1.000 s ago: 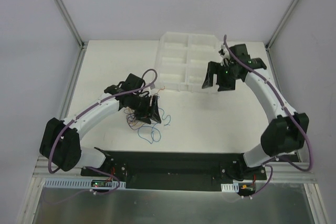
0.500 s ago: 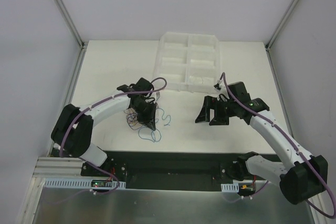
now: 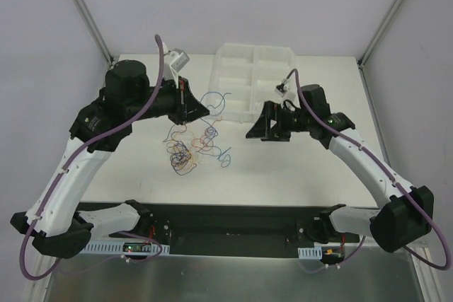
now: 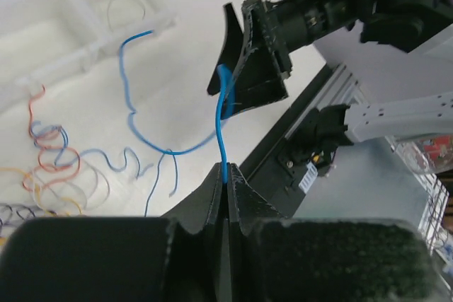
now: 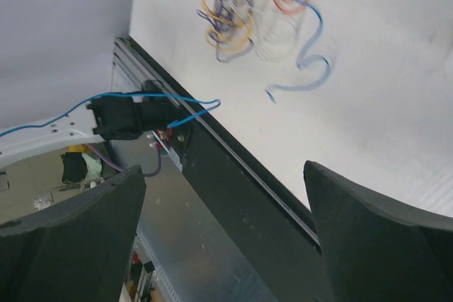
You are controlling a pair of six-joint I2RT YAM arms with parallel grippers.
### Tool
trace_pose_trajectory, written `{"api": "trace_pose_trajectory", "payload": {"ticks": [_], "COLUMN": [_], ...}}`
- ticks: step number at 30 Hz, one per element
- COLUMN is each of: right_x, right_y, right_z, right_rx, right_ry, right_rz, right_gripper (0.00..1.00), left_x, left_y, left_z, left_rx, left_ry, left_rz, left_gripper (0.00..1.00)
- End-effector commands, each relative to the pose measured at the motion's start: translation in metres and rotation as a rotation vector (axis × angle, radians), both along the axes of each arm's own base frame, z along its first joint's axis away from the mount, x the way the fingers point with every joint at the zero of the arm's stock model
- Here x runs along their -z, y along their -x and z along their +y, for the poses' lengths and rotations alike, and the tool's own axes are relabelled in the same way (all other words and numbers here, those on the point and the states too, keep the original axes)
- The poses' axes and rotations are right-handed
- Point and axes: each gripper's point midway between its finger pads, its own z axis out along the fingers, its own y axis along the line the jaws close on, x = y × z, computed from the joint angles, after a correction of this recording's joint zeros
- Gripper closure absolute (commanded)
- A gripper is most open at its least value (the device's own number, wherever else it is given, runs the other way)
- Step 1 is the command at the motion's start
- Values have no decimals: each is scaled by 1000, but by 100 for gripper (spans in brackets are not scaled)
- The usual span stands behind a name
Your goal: Untangle the cables
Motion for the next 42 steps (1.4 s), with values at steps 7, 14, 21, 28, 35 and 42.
{"api": "trace_pose_trajectory", "payload": {"ticks": [7,14,21,28,35,42], "right_x": [-180,-252,-263,-237,-232,-227], "right_y": [-27,-20,-4,4,-6,2], "right_z": [40,50,79,89,95,105], "right_rx": [-132,-121,-249,-279,-283,-356], "right_ry": [-347,-448,-510,-498,-478,-494], "right_rz": [-430,-566,-607,-558,-554,-509], "right_gripper": [4,7,14,24,25,46], "left_x": [-128,-118,-96,-73,-65,-61], "left_y": [-13,-33,-43,-54,-51,-57], "left_z": [1,-13,-29,-29,-34,-27], "left_rx": [-86,-172,-144,-149,-110,-126], "left_ry": [177,245,266,288,296,299], "left_rz": [-196,16,203,375,441,447], "left_gripper": [100,100,100,100,100,100]}}
